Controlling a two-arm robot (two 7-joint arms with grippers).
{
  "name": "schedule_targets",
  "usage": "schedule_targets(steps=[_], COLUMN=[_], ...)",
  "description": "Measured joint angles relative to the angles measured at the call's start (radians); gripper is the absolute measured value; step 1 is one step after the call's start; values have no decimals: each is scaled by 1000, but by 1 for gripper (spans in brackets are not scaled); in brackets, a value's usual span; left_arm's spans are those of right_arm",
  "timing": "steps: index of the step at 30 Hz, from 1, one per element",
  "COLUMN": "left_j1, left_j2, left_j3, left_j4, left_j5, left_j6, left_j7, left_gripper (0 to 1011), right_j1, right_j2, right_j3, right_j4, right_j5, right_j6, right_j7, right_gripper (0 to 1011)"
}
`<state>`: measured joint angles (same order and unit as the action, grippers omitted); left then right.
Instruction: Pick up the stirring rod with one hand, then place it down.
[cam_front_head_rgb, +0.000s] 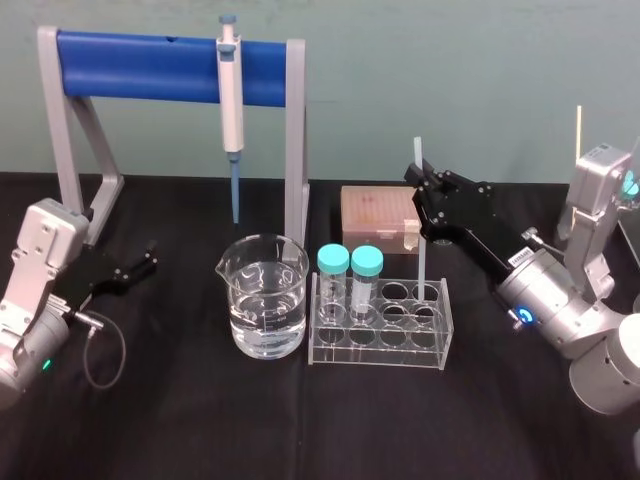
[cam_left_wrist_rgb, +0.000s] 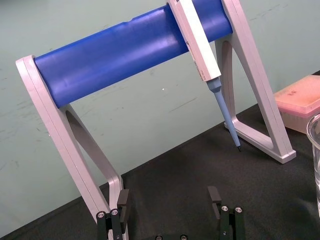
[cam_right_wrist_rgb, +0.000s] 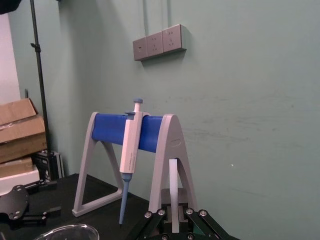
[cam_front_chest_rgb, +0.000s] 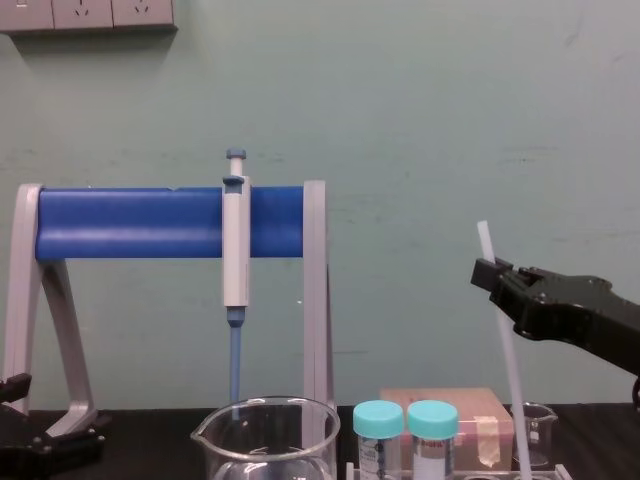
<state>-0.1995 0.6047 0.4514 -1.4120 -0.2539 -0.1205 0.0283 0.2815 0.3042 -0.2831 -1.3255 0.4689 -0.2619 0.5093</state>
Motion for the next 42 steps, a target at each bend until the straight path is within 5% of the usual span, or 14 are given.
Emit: schedule_targets(steps=[42], left_j1=[0], left_j2=[0], left_j3=[0], left_j4=[0], left_j5=[0], left_j6=[0], left_j7=[0], left_gripper=[1000], right_j1=[11], right_j2=[-24], right_j3=[-19], right_j4=[106], right_j5=[-50], right_j6=[24], right_j7=[-24], right_gripper=[67])
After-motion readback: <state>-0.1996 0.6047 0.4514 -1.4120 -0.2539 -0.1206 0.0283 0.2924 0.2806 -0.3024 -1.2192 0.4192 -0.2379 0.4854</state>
